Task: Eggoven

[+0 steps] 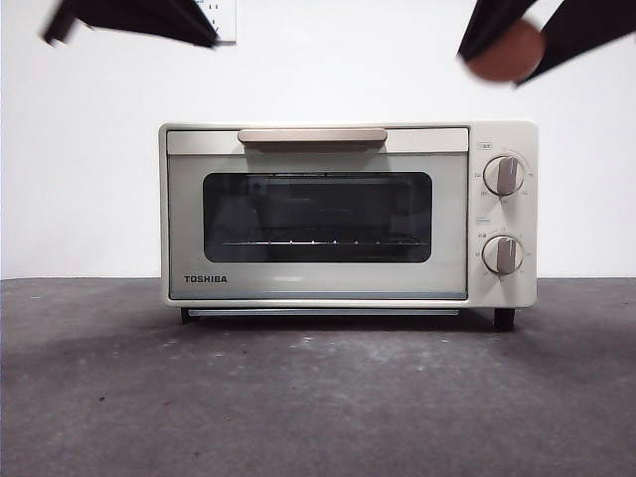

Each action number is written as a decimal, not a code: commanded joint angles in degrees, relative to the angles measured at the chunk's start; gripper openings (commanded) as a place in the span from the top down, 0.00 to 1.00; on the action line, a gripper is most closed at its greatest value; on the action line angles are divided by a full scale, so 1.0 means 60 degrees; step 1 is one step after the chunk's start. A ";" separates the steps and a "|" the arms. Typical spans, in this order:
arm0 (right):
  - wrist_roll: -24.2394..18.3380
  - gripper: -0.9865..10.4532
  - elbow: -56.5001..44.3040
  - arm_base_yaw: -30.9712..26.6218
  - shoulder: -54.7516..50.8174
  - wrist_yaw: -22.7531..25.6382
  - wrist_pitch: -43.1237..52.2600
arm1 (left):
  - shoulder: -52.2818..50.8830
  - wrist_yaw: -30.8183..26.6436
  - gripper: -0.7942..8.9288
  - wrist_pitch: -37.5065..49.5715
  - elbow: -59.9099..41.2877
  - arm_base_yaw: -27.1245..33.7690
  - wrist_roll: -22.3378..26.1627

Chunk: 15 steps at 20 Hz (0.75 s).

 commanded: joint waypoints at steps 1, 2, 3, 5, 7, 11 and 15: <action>-0.0095 0.91 0.0128 0.0084 -0.0492 0.0073 -0.0091 | 0.1166 -0.0102 0.91 0.0339 0.0885 -0.0098 0.0284; -0.0095 0.91 0.0128 0.0084 -0.0670 0.0069 -0.0131 | 0.1563 -0.0127 0.91 0.0415 0.1162 -0.0106 0.0317; -0.0109 0.91 0.0128 0.0087 -0.0827 0.0069 -0.0164 | 0.2033 -0.0142 0.91 0.0448 0.1494 -0.0117 0.0401; -0.0120 0.91 0.0128 0.0087 -0.0984 0.0069 -0.0237 | 0.2728 -0.0146 0.91 0.0441 0.2018 -0.0135 0.0499; -0.0120 0.91 0.0128 0.0087 -0.0994 0.0069 -0.0251 | 0.3198 -0.0149 0.91 0.0444 0.2320 -0.0182 0.0543; -0.0128 0.91 0.0128 0.0084 -0.0987 0.0069 -0.0248 | 0.3636 -0.0255 0.91 0.0463 0.2459 -0.0262 0.0718; -0.0186 0.91 0.0128 0.0084 -0.0987 0.0069 -0.0230 | 0.3916 -0.0430 0.91 0.0470 0.2459 -0.0339 0.0882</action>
